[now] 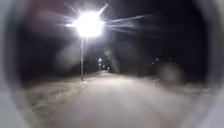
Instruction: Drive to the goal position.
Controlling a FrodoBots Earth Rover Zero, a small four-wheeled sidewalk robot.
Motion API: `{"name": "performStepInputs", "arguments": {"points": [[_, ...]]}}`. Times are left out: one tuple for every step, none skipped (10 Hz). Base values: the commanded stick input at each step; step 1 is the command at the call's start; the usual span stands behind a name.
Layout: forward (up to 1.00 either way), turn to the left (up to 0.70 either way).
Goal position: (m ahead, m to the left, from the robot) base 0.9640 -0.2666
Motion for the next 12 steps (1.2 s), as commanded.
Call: {"name": "performStepInputs", "arguments": {"points": [[1.0, 0.0], [1.0, 0.0], [1.0, 0.0], [1.0, 0.0], [1.0, 0.0], [1.0, 0.0], [1.0, 0.0], [1.0, 0.0], [1.0, 0.0], [1.0, 0.0], [1.0, 0.0], [1.0, 0.0]]}}
